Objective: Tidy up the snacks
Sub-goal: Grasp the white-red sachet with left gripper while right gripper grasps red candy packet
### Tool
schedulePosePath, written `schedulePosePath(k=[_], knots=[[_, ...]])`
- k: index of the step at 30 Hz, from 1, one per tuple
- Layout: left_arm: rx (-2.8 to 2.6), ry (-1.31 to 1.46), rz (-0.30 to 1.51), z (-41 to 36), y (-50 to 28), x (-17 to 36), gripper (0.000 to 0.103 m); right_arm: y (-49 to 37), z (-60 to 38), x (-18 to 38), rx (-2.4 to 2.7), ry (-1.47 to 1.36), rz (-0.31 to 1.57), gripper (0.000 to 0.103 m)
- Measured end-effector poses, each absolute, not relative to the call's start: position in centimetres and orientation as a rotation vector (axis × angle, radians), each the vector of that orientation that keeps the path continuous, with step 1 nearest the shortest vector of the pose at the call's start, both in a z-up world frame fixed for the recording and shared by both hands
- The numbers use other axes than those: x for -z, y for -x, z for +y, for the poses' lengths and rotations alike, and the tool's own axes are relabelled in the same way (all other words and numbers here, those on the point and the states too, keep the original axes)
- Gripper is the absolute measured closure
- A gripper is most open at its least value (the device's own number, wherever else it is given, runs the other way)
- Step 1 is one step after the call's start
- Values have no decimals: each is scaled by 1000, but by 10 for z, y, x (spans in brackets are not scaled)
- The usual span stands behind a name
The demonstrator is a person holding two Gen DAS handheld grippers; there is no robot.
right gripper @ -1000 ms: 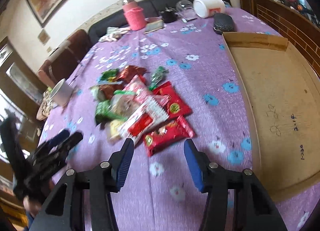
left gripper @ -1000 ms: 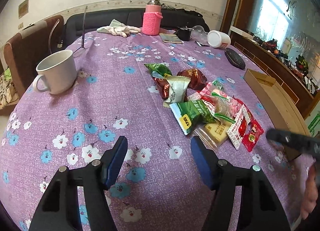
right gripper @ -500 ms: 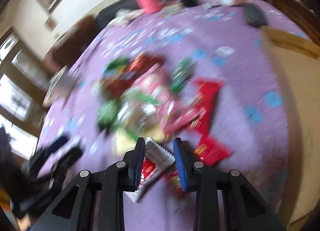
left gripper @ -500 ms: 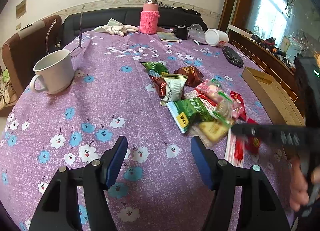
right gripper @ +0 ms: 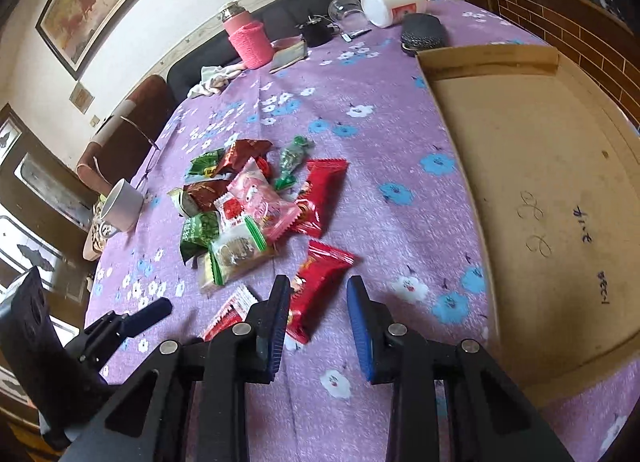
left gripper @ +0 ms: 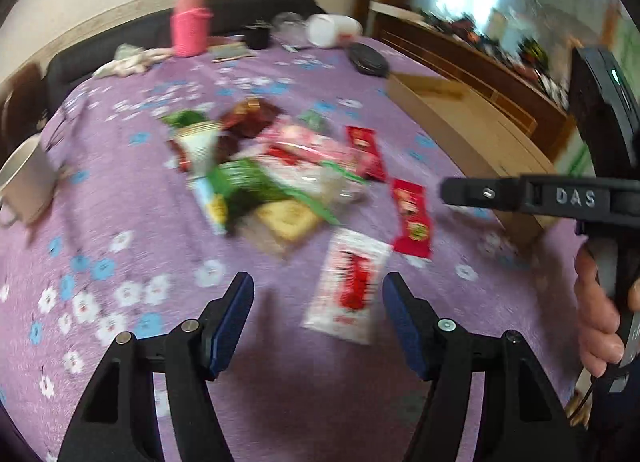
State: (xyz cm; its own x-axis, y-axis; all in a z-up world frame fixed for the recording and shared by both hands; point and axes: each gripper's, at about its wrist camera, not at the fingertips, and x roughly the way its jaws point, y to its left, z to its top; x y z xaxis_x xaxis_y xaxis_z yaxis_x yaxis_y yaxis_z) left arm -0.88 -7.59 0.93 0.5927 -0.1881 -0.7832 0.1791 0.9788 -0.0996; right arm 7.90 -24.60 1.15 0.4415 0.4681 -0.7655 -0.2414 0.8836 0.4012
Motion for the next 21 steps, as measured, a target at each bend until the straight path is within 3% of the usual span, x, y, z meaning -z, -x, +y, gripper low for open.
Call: schedulePosePath(k=[8, 11, 12, 21], knots=[[183, -128, 952, -105, -1, 9, 42, -77, -250, -7, -441, -249, 1029, 72], [184, -113, 943, -103, -4, 8, 58, -79, -249, -5, -432, -246, 1041, 72], [179, -109, 937, -102, -6, 8, 72, -80, -247, -4, -431, -245, 1045, 72], [204, 18, 876, -81, -4, -2, 74, -92, -207, 8, -394, -159, 1084, 71]])
